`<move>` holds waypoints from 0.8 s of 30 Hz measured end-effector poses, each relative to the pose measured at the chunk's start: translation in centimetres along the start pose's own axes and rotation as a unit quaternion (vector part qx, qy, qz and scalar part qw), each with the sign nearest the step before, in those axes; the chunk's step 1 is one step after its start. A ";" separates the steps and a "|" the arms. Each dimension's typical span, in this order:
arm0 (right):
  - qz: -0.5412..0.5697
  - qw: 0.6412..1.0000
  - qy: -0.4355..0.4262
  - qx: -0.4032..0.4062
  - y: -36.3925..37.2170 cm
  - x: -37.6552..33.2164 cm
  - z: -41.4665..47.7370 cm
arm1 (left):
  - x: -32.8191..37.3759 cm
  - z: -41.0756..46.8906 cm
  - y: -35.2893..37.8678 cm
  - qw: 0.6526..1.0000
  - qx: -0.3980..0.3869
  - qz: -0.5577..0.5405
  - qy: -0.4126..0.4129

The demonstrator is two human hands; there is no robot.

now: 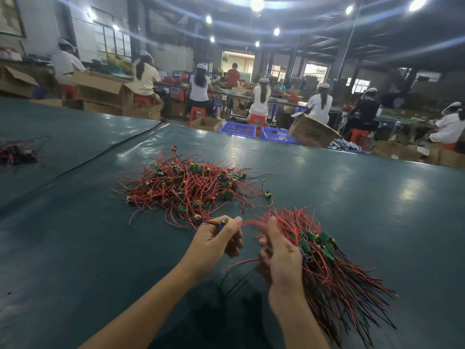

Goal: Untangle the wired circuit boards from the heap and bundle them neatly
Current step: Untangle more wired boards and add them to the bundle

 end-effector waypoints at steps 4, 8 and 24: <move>-0.033 0.999 -0.023 -0.027 1.5 0.7 -0.8 | -0.3 -0.4 0.5 0.997 -0.061 0.029 -0.025; 0.089 0.994 -0.002 0.055 -0.8 -0.8 0.6 | -0.1 -0.1 -0.3 0.998 -0.044 0.038 -0.036; 0.128 0.988 -0.081 -0.033 -1.1 -1.4 0.0 | 0.0 0.6 -0.9 0.978 0.157 -0.096 -0.097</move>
Point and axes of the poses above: each hand's wrist, its own z-axis towards the middle knuckle, its own y-axis out of the palm, x = y × z, the point moved 1 cm from there along z, towards the middle knuckle, and after that the axes turned 9 degrees about y, right-handed, at the moved point
